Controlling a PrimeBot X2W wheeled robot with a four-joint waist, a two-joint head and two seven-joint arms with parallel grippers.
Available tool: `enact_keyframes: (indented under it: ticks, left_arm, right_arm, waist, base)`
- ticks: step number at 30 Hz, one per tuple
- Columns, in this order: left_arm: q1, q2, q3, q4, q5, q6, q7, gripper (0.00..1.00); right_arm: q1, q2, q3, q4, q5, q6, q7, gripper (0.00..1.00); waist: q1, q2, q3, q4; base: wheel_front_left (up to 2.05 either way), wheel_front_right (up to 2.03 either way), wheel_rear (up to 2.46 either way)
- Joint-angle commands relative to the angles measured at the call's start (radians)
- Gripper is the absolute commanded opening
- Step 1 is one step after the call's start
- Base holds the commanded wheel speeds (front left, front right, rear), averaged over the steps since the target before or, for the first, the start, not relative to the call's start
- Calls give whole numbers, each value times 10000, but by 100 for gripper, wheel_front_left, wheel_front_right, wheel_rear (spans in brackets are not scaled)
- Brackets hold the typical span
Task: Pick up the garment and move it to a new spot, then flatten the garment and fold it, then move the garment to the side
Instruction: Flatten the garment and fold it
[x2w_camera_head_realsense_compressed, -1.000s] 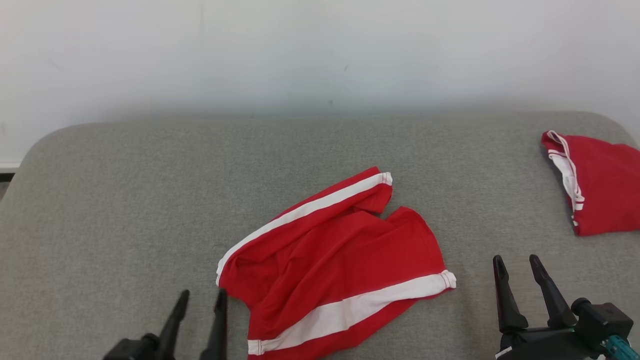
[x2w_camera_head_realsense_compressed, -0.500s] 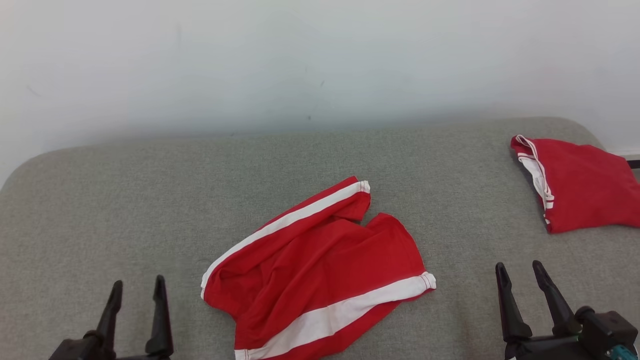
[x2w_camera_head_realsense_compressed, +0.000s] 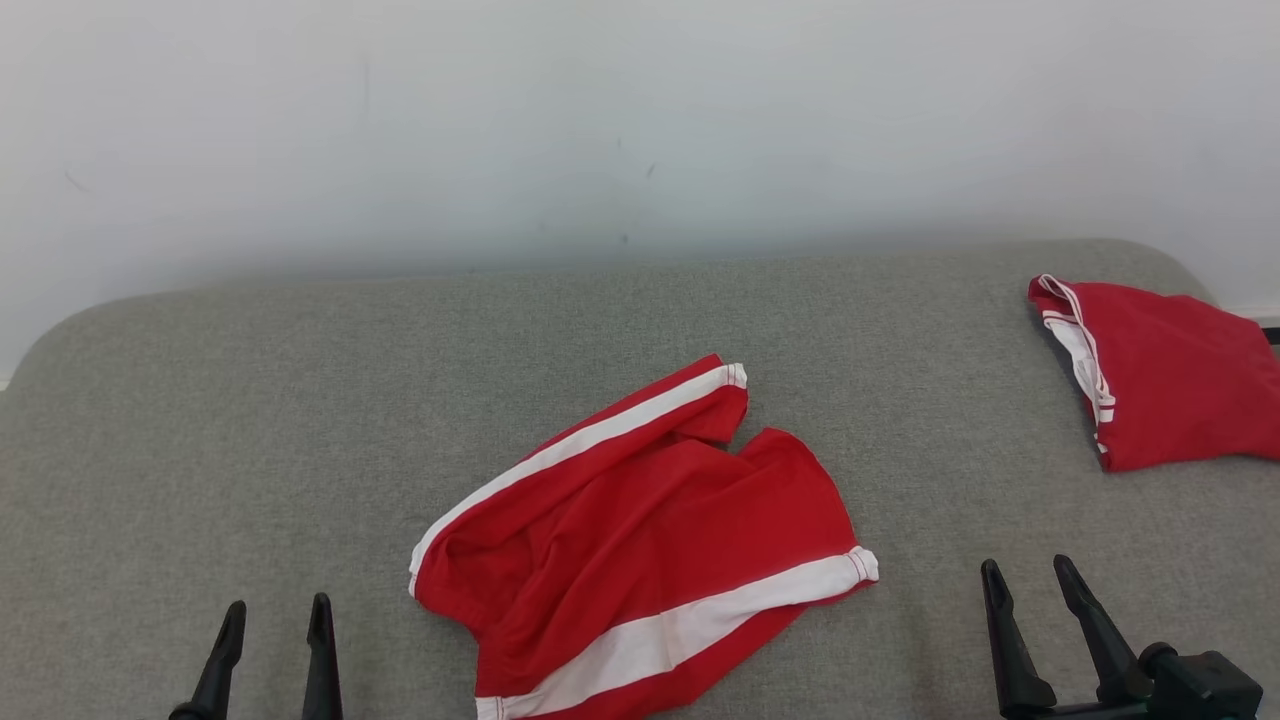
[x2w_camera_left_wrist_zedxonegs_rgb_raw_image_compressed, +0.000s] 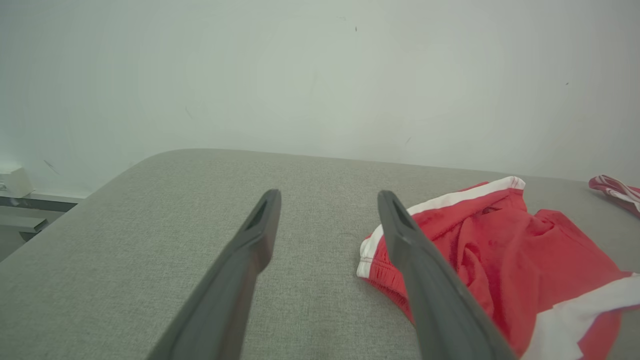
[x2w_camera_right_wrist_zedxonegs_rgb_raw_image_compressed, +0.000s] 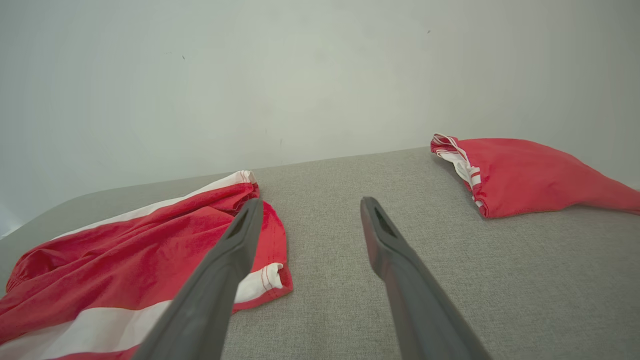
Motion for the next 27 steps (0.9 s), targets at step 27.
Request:
enact_keyframes:
  ticks: [27]
  left_arm:
    - [-382,592,-3759,1616,-1299,-507,-15,100]
  right_arm:
    - [-984,-1105,1594,1897,684,-27,-17,100]
  waist:
    - [0,0,433,959]
  base:
    - [0,0,0]
